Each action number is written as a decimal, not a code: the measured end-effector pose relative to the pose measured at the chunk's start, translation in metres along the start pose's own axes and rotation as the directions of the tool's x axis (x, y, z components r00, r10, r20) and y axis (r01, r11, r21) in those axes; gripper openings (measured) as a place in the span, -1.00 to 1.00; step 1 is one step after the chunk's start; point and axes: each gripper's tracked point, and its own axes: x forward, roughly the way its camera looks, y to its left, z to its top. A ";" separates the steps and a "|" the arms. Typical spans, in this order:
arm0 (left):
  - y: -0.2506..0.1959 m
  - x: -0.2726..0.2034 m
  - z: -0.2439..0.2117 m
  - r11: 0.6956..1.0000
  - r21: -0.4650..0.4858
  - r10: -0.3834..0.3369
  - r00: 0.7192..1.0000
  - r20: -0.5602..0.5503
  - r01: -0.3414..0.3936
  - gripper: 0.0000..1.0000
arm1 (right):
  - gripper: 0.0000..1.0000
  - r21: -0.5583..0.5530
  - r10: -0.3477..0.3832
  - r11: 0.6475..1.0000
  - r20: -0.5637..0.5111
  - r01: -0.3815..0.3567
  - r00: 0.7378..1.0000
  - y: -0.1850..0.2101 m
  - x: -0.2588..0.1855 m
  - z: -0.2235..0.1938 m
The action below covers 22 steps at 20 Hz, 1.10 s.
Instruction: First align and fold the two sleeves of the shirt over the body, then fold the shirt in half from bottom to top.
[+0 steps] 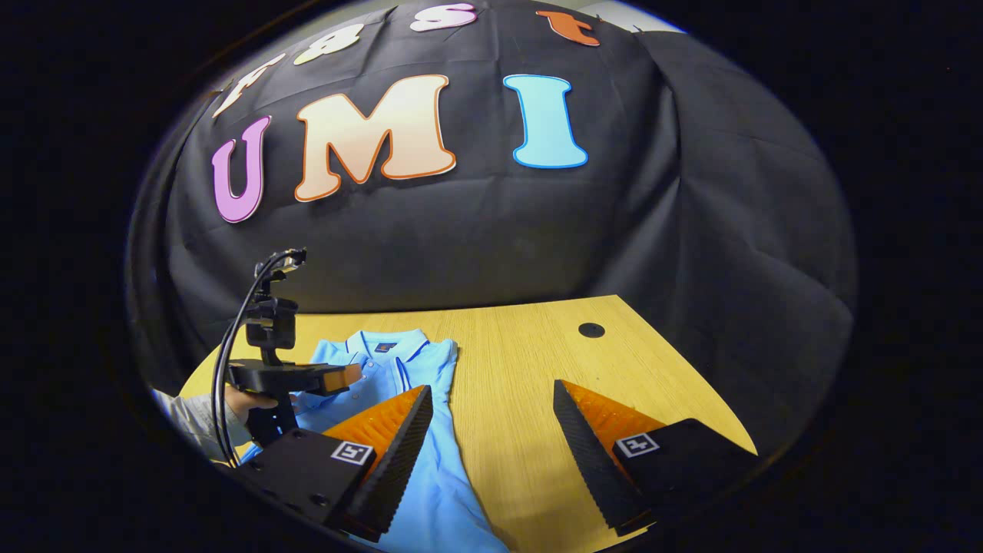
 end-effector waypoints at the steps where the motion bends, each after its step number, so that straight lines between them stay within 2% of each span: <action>1: -0.002 -0.007 0.008 1.000 0.010 -0.013 1.000 0.028 0.013 0.90 | 0.96 0.000 -0.003 1.000 0.009 0.003 1.000 0.003 0.000 0.001; 4: 0.002 -0.042 0.022 1.000 0.003 -0.010 0.995 0.098 0.009 0.94 | 0.97 -0.010 0.015 1.000 0.051 -0.015 0.999 0.016 -0.013 0.009; 8: 0.026 -0.109 0.038 0.997 -0.030 0.072 0.978 0.194 -0.068 0.93 | 0.97 -0.041 0.076 0.997 0.081 -0.073 0.994 0.027 -0.041 0.008; 9: 0.031 -0.127 0.040 0.996 -0.034 0.083 0.972 0.218 -0.078 0.92 | 0.92 -0.038 0.082 0.996 0.093 -0.079 0.992 0.028 -0.050 0.010; 13: 0.049 -0.195 0.040 0.990 -0.020 0.140 0.951 0.276 -0.140 0.92 | 0.97 -0.037 0.111 0.994 0.117 -0.107 0.987 0.030 -0.085 0.007; 16: 0.053 -0.243 0.026 0.987 -0.014 0.158 0.942 0.297 -0.162 0.92 | 0.97 -0.050 0.130 0.991 0.115 -0.125 0.985 0.029 -0.108 -0.001; 22: 0.059 -0.303 -0.025 0.982 -0.004 0.184 0.949 0.257 -0.190 0.92 | 0.97 -0.058 0.143 0.989 0.083 -0.139 0.986 0.023 -0.144 -0.033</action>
